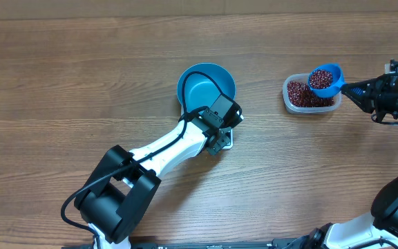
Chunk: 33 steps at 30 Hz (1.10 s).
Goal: Scoop item into bowl and weigh 150g on scale
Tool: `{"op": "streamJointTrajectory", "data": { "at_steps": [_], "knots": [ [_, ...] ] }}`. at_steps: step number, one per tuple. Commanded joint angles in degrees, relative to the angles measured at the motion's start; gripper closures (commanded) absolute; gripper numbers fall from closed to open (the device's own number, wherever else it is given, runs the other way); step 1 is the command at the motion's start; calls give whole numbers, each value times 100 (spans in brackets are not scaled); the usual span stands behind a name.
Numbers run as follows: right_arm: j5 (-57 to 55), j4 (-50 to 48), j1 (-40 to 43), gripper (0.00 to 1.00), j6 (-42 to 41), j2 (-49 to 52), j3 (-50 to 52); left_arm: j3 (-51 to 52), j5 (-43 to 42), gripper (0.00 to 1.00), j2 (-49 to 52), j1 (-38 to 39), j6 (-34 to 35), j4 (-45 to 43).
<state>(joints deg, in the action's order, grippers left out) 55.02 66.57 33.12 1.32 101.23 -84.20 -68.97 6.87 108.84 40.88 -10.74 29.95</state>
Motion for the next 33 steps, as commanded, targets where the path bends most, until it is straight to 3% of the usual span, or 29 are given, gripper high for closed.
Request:
{"op": "streamJointTrajectory", "data": {
  "at_steps": [1,33],
  "knots": [
    [87,-22,-4,96,70,37,-11,85,-92,96,59,44,-90,-66],
    [24,20,-4,96,68,37,-13,273,-31,96,59,35,-87,-256]
  ]
}}
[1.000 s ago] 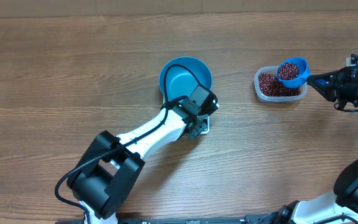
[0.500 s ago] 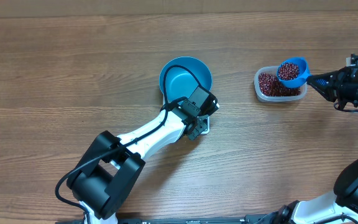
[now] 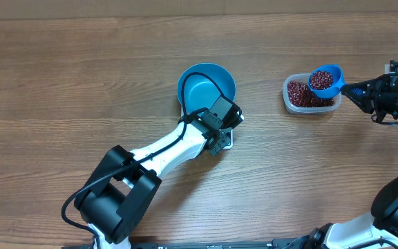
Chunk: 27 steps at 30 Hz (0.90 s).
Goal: Scoop item into bowl and weigh 150g on scale
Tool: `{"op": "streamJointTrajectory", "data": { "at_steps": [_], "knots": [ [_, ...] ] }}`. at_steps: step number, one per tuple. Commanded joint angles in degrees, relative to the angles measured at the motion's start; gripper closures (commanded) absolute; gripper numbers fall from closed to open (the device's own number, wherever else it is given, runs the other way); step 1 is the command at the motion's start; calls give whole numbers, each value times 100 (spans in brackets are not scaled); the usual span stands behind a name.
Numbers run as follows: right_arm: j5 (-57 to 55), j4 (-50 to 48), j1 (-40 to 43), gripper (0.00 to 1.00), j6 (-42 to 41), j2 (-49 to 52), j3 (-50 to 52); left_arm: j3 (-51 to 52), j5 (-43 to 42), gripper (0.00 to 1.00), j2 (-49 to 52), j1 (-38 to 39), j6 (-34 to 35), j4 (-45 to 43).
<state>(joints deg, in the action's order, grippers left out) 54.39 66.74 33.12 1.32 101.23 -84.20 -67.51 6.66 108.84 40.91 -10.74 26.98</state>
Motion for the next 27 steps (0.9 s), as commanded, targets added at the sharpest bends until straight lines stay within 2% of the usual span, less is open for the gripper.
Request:
{"op": "streamJointTrajectory", "data": {
  "at_steps": [1,27],
  "knots": [
    [87,4,-4,96,68,37,-11,127,-9,96,59,31,-87,48],
    [87,4,-4,96,70,37,-11,146,42,96,59,31,-129,144]
  ]
}}
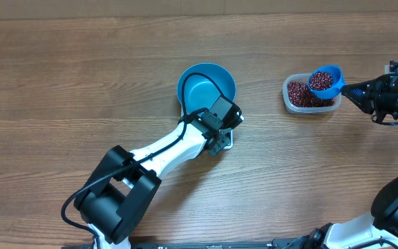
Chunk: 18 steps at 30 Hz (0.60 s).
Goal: Scoop item into bowl and weigh 150g on scale
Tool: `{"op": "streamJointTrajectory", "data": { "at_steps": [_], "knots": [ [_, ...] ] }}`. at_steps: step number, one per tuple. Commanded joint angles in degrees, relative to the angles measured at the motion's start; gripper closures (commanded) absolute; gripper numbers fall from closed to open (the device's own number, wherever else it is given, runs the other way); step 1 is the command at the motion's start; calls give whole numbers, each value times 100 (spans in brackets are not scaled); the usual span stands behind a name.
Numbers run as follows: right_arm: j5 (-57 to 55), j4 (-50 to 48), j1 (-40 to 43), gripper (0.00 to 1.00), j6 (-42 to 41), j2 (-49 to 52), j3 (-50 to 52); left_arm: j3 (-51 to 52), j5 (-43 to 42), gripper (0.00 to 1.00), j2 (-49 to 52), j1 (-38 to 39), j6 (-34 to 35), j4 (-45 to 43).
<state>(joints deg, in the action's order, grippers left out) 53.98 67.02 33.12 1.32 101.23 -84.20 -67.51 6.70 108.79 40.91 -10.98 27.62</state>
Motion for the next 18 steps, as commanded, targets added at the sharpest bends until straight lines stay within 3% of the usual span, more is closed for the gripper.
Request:
{"op": "streamJointTrajectory", "data": {
  "at_steps": [1,18],
  "knots": [
    [129,-24,-4,96,70,37,-13,146,37,96,63,31,-105,83],
    [129,-22,-4,96,70,37,-11,173,122,96,63,28,-103,140]
  ]
}}
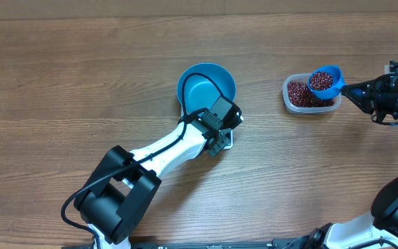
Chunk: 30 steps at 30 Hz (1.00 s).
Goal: Scoop item into bowl and weigh 150g on scale
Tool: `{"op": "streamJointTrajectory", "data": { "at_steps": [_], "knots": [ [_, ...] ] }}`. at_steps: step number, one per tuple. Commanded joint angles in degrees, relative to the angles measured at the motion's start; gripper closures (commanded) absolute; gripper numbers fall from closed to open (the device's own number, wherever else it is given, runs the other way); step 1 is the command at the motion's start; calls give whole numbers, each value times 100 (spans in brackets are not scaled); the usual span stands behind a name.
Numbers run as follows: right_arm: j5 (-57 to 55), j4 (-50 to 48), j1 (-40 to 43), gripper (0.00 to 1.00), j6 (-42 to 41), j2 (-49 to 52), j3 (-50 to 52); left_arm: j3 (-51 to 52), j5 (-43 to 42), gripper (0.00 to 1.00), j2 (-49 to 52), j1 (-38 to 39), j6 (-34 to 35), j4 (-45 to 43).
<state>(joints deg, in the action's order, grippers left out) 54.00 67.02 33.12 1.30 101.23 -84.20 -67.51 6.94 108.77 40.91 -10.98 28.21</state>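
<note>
An empty blue bowl (206, 84) stands near the table's middle. My left gripper (221, 114) sits at the bowl's near right rim, over a white scale (227, 139) that it mostly hides; its jaws are hidden under the wrist. At the right, a clear tub of red beans (308, 95) rests on the table. Above the tub's right side hangs a blue scoop (325, 80) filled with beans. My right gripper (366, 91) is shut on the scoop's handle.
Wooden tabletop all around. The left arm (161, 155) stretches from the near left up to the bowl. The right arm's base shows at the near right corner.
At every earlier moment the loaded scoop hung over the bean tub in my right gripper and my left gripper sat by the bowl. Neither arm has moved visibly since.
</note>
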Motion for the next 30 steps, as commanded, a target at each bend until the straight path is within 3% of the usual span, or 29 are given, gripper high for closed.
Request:
{"op": "streamJointTrajectory", "data": {
  "at_steps": [1,19,30],
  "knots": [
    [127,-24,-4,96,72,37,-11,173,98,96,66,26,-103,55],
    [109,-28,-4,96,72,37,-13,164,98,96,44,79,-153,17],
    [109,-46,-4,96,72,37,-11,98,94,96,-601,308,-190,96]
  ]
}}
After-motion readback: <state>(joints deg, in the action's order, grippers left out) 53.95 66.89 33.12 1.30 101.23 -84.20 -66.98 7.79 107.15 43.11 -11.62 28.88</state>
